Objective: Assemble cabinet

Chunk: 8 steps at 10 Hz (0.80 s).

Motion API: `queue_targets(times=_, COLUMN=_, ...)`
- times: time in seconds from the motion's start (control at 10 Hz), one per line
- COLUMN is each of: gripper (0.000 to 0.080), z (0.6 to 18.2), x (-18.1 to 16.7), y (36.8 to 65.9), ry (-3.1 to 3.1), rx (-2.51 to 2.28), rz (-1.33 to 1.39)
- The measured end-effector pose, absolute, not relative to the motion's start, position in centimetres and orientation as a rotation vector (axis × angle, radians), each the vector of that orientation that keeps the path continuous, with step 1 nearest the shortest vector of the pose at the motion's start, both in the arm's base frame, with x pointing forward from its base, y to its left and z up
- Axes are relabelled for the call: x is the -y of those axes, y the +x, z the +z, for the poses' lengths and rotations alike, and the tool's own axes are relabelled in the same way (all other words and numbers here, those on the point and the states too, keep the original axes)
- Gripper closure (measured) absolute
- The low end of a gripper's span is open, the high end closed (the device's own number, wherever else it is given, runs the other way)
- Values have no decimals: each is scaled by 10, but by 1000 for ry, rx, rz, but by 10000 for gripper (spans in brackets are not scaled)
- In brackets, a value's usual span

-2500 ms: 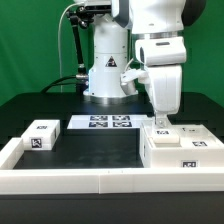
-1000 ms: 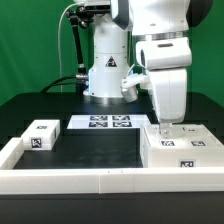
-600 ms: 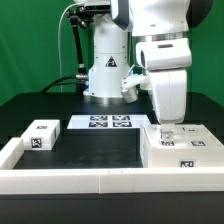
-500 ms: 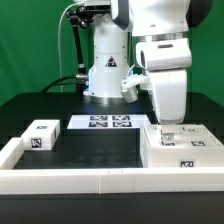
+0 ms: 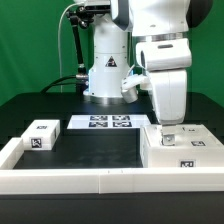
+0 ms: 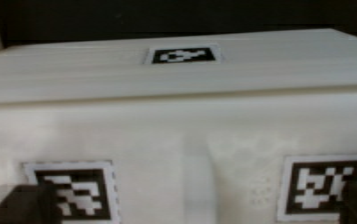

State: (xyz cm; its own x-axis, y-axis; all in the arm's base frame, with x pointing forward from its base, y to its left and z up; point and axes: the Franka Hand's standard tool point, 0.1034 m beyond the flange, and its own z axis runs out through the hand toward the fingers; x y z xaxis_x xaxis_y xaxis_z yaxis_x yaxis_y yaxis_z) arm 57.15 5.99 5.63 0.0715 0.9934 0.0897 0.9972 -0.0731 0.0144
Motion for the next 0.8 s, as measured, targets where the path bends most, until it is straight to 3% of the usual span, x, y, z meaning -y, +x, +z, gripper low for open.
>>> queue_targets(times=0.6, gripper=3, z=57, x=-60, y=571, ry=-2263, rx=2103, rz=-118)
queue_targets(times=0.8, gripper=3, z=78, x=-58, y=556, ry=-2301, rx=2097, rz=-115)
